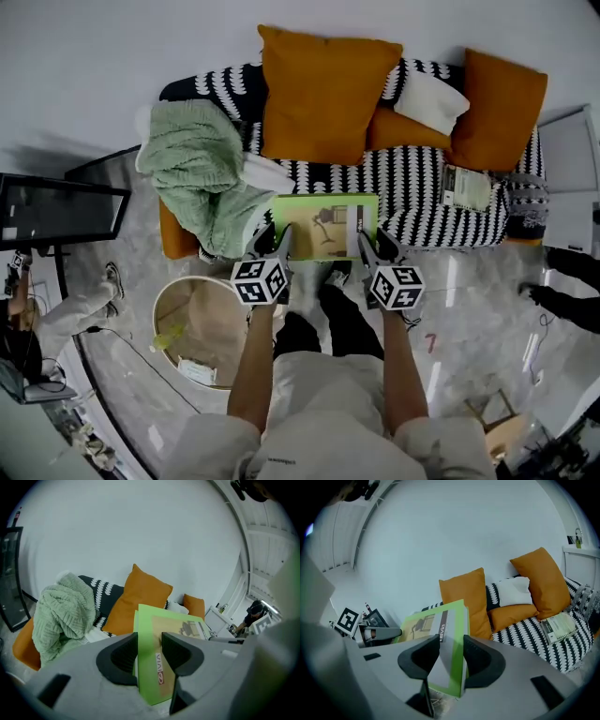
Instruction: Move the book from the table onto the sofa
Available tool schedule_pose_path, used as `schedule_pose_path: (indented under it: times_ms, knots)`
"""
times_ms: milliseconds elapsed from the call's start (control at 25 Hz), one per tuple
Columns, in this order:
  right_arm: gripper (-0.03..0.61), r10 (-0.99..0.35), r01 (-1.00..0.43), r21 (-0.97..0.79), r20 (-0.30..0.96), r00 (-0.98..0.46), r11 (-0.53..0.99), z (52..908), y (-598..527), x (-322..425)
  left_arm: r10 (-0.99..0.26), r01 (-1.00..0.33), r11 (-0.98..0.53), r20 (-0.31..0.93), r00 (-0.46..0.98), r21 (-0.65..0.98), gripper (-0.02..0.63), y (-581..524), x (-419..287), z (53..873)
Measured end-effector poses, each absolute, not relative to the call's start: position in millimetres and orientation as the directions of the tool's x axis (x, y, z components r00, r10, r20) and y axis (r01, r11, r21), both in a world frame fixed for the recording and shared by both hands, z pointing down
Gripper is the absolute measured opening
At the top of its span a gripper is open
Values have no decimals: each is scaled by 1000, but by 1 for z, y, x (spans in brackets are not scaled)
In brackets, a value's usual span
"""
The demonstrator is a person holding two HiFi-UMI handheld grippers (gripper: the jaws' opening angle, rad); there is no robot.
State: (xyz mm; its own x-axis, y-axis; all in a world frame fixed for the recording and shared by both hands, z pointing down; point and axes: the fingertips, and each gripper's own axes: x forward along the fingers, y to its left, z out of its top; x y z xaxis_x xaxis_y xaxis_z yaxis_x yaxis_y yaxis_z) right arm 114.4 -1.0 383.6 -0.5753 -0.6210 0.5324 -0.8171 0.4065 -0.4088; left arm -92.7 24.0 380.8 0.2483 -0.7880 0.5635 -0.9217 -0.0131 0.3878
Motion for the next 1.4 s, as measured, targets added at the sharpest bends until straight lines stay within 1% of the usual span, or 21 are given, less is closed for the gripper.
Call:
schedule_pose_path:
  times_ms: [480, 760, 920, 1400]
  knots:
    - [155, -583, -823, -419, 581, -568, 385, 438, -62, 123, -736, -918, -48, 607, 299, 394, 161, -41, -82, 436]
    - [155, -561, -843, -426, 631, -536, 327, 489, -85, 126, -673, -907, -74, 650, 352, 415, 161, -73, -80, 490]
    - [153, -539, -854, -423, 663, -520, 303, 528, -95, 128, -647, -913, -87, 674, 357, 399, 162, -88, -77, 531]
    - [149, -471, -863, -425, 722, -506, 275, 626, -125, 137, -554, -886, -28, 730, 400, 463, 161, -108, -68, 640]
